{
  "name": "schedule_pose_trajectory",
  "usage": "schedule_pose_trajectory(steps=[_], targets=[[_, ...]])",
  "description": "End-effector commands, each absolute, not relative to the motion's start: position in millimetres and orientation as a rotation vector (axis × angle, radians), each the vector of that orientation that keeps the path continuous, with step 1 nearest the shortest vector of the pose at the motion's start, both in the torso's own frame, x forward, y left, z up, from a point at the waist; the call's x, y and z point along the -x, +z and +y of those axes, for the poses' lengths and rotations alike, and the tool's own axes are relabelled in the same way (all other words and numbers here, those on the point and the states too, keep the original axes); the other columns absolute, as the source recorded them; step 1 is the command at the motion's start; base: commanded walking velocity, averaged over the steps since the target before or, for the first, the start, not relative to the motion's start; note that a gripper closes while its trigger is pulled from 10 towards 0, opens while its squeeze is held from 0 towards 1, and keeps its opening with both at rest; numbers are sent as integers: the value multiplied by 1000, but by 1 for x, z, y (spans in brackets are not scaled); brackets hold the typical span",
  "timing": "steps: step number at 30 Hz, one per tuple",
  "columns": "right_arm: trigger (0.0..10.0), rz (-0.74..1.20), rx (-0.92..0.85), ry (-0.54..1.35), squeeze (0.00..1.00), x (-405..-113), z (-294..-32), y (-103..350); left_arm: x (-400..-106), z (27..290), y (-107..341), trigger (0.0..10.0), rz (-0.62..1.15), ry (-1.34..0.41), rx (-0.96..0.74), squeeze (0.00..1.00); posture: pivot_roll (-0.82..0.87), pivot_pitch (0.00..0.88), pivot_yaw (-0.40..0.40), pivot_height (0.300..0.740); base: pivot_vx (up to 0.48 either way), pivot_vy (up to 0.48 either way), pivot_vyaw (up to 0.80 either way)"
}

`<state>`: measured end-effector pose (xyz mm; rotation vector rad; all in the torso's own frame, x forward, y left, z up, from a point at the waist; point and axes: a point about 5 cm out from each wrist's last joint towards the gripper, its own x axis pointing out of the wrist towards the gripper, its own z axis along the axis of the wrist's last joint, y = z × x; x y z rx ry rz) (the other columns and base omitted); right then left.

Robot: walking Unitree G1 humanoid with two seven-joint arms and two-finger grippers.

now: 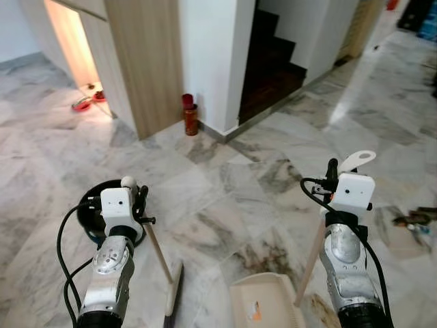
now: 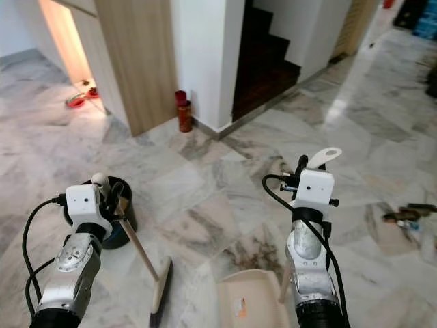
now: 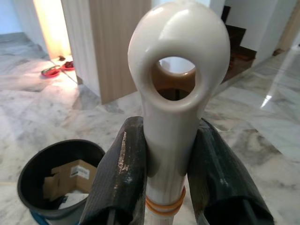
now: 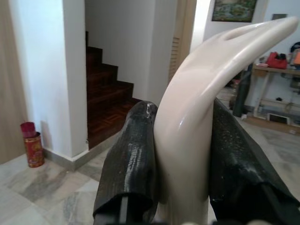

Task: Sweep floor

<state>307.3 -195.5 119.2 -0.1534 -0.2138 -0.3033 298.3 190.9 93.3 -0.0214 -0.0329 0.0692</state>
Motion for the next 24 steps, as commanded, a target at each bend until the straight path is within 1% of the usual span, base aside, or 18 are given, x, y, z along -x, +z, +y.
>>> schedule_pose_trajectory(steps=[1, 16, 21, 24], targets=[[10000, -232, 163, -300, 0, -311, -195, 126, -302, 191, 100, 10000, -65, 71, 11, 0, -26, 0, -21, 740, 0, 0, -800], [10000, -221, 167, -295, 0, -310, -196, 124, -303, 189, 102, 10000, -74, 67, -1, 0, -31, 0, -24, 740, 0, 0, -800], [10000, -220, 169, -291, 0, -310, -195, 124, -304, 187, 102, 10000, -76, 58, -16, 0, -32, 0, -24, 740, 0, -310, -800], [10000, -218, 169, -289, 0, -310, -195, 124, -305, 187, 103, 10000, -81, 54, -16, 0, -32, 0, -22, 740, 0, 0, -800]])
